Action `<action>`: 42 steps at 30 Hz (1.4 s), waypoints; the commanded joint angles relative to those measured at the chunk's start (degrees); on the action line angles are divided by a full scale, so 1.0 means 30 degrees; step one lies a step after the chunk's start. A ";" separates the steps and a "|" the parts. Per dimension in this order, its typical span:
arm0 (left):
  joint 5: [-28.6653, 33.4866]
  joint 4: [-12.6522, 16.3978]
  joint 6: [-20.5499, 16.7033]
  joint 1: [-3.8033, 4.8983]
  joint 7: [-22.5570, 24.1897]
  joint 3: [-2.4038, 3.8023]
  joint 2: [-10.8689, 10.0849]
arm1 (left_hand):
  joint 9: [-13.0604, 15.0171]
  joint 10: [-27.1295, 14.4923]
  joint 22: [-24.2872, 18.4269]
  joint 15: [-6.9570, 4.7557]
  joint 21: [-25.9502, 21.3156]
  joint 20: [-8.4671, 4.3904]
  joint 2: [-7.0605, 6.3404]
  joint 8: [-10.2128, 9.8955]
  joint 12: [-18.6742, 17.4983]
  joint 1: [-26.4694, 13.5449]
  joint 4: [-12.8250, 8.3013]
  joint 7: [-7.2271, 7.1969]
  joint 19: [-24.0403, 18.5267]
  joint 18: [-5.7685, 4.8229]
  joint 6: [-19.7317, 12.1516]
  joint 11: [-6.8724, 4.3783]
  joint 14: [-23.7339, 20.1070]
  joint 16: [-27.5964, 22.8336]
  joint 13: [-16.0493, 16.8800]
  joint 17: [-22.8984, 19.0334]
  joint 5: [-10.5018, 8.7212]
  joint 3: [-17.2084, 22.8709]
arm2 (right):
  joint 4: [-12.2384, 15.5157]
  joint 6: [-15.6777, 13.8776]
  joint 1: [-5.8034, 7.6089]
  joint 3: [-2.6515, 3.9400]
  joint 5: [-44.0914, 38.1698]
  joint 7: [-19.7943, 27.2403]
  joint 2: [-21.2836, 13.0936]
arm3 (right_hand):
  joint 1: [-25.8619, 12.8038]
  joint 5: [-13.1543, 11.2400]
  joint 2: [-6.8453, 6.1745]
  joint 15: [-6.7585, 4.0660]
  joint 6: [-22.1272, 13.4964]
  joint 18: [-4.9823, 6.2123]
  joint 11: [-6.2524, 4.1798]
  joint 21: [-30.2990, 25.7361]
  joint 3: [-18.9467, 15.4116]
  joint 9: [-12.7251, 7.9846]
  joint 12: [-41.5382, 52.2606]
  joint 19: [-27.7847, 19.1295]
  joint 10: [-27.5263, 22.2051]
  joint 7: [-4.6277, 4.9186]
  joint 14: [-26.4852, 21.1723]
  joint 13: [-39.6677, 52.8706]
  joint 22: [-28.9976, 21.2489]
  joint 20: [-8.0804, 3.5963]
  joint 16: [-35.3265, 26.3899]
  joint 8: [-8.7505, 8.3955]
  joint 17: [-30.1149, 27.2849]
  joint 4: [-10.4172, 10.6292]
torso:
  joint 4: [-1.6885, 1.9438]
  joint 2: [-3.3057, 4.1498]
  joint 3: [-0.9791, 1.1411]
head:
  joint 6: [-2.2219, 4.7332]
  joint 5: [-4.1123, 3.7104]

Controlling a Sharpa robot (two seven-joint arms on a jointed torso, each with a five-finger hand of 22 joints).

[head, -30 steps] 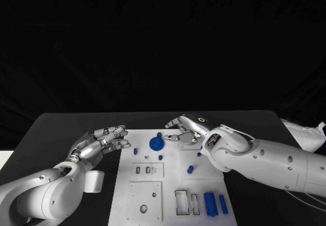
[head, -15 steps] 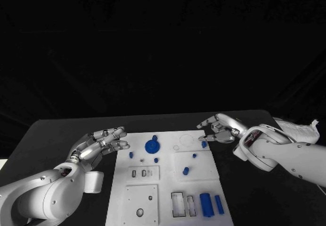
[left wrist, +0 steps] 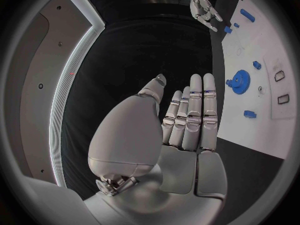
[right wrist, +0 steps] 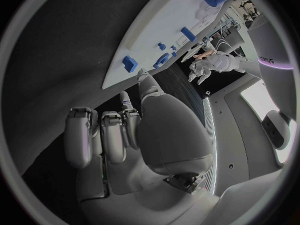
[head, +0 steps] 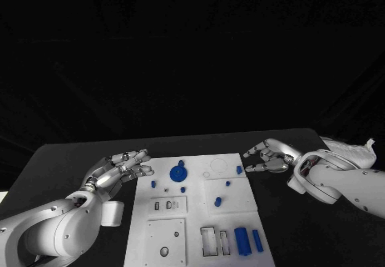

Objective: Assemble the parts on the task board

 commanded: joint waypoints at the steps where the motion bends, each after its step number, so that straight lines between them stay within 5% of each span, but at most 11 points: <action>1: 0.0002 -0.0011 0.0434 -0.0003 0.0096 0.0005 0.0056 | -0.0017 -0.0116 0.0018 0.0077 0.0091 -0.0021 0.0186 -0.0079 -0.0081 -0.0021 -0.0136 0.0122 -0.0162 0.0143 -0.0047 0.0010 -0.0016 -0.0069 -0.0024 0.0020 -0.0005 0.0005 | -0.0161 0.0816 -0.0114 -0.0015 -0.0153 -0.0065 0.0117 | 0.0114 -0.0073 -0.0082 0.0021 0.0002 -0.0320 -0.0011 0.0047 -0.0024 -0.0006 -0.0056 -0.0016 0.0625 0.0030 0.1756 0.3281 0.0013 0.0043 0.0026 0.0066 0.3961 -0.0142 | 0.0003 -0.0002 0.0013 | -0.0056 0.0022; 9: 0.0002 -0.0040 0.0436 -0.0012 0.0096 0.0002 0.0088 | -0.0017 -0.0116 0.0018 0.0077 0.0091 -0.0021 0.0186 -0.0079 -0.0081 -0.0021 -0.0136 0.0122 -0.0162 0.0143 -0.0047 0.0010 -0.0016 -0.0069 -0.0024 0.0020 -0.0005 0.0005 | -0.0654 0.0819 -0.0427 -0.0032 -0.0418 -0.0157 0.0635 | 0.0087 -0.0025 -0.0062 0.0025 0.0003 -0.0328 -0.0006 0.0067 -0.0023 -0.0002 -0.0021 -0.0001 0.0642 0.0033 0.1767 0.3301 0.0055 0.0046 0.0049 0.0077 0.4010 -0.0148 | 0.0001 0.0005 -0.0019 | -0.0142 0.0048; 21: 0.0002 -0.0044 0.0442 -0.0014 0.0083 0.0002 0.0104 | -0.0014 -0.0106 0.0026 0.0077 0.0102 -0.0018 0.0206 -0.0087 -0.0089 -0.0013 -0.0158 0.0118 -0.0181 0.0143 -0.0036 0.0007 -0.0020 -0.0090 -0.0020 0.0043 -0.0005 0.0012 | -0.1056 0.0325 -0.0544 -0.0027 -0.0447 -0.0220 0.1274 | -0.0139 -0.0012 0.0437 0.0024 0.0193 -0.0348 -0.0016 0.0133 0.0176 0.0032 0.0109 0.0049 0.0717 0.0023 0.1785 0.3377 0.0170 0.0050 0.0083 0.0154 0.4087 -0.0082 | 0.0015 -0.0022 -0.0056 | -0.0207 0.0072; 42: 0.0002 -0.0015 0.0445 -0.0014 0.0019 0.0002 0.0092 | -0.0012 -0.0102 0.0034 0.0077 0.0114 -0.0017 0.0220 -0.0097 -0.0098 -0.0006 -0.0180 0.0121 -0.0198 0.0145 -0.0031 0.0008 -0.0022 -0.0109 -0.0018 0.0066 -0.0004 0.0016 | -0.1274 0.0882 -0.0549 -0.0023 -0.0512 -0.0124 0.1807 | 0.0229 -0.0891 0.1461 -0.0197 0.1565 -0.0388 -0.0293 0.0270 0.1543 0.0126 0.0468 0.0134 0.0904 -0.0296 0.1817 0.3592 0.0424 -0.0118 0.0146 0.0415 0.4230 -0.0625 | -0.0013 -0.0025 -0.0053 | -0.0265 0.0140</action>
